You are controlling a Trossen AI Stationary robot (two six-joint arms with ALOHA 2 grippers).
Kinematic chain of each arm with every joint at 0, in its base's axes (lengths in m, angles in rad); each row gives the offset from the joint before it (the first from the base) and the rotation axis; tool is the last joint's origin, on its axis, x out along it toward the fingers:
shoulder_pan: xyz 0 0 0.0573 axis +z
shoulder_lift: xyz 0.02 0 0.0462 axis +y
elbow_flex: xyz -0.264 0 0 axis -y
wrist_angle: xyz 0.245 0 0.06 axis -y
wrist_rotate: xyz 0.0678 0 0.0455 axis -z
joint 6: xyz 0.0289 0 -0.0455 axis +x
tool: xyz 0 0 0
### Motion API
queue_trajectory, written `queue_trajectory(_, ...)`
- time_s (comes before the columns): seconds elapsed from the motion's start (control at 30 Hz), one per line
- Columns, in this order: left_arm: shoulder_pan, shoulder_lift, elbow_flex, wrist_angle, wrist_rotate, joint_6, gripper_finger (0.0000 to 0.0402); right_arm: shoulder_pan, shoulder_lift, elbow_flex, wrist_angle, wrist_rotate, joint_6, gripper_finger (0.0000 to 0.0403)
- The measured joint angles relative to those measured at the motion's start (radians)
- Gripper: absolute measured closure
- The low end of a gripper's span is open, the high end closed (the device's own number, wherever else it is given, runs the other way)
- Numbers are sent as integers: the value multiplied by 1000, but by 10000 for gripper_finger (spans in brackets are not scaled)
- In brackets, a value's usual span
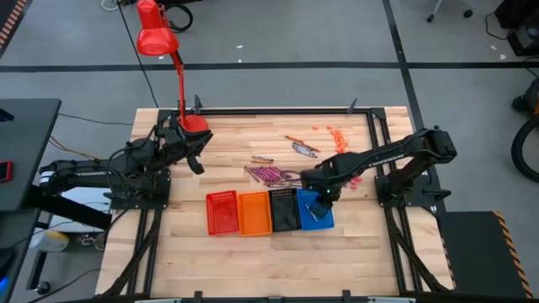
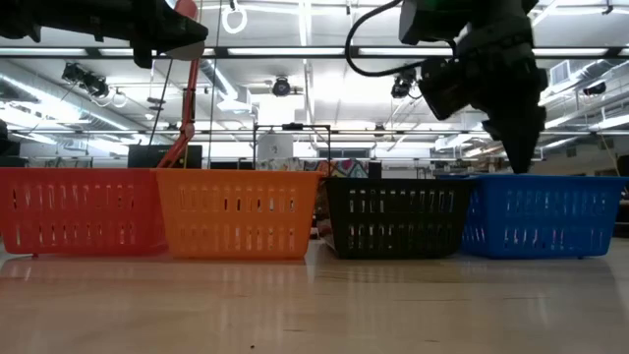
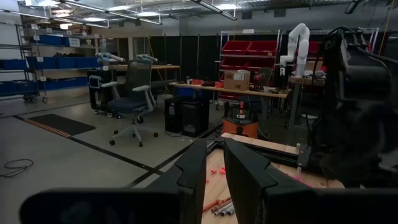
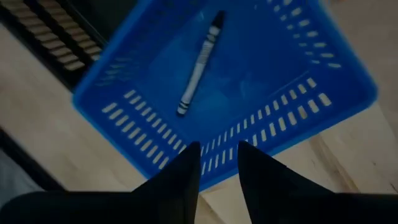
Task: Sort crayons
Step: Put the black crayon into the blue bin
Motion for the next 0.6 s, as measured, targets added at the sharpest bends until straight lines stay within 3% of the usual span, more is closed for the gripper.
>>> queue_trajectory(0.4,0,0,0,2,0,3,333,-159,-24,63,84,306,-377,290)
queue_trajectory(0.6,0,0,0,1,0,3,333,-280,-24,2,219,335,-539,290)
